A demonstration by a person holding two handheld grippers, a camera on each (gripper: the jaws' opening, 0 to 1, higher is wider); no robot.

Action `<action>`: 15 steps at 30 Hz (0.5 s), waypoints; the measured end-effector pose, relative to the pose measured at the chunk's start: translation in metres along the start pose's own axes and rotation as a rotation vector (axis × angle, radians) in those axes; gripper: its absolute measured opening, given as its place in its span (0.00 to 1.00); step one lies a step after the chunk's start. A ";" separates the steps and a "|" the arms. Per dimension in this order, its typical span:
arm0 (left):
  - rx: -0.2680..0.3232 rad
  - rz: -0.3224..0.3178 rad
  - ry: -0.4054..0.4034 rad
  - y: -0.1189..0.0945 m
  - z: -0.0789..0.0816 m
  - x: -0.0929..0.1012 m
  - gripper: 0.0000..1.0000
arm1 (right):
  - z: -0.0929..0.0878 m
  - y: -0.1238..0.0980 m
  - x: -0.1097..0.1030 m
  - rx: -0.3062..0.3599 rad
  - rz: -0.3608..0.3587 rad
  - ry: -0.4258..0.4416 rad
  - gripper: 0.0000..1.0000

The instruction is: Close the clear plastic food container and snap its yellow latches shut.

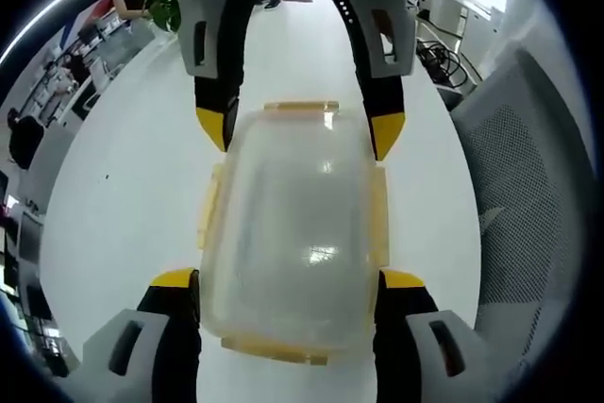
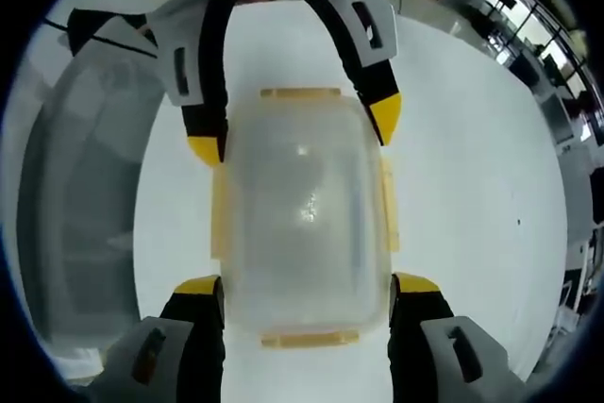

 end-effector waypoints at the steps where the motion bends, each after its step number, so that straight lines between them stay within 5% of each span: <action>1: 0.000 0.000 0.002 0.000 0.000 -0.001 0.75 | 0.000 0.000 0.000 0.000 0.000 0.001 0.71; 15: -0.002 0.001 0.007 0.004 0.000 -0.016 0.75 | 0.000 0.001 0.015 0.004 -0.002 0.006 0.71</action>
Point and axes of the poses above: the point that each gripper's makers call its tool centre point, and the gripper's own axes: y roughly forward along the fingers, x roughly to its right, z roughly out of its top, the point moved 6 cm from there along -y, roughly backward along the fingers, and after that the axes turned 12 degrees about -x, right-handed, at the moved point
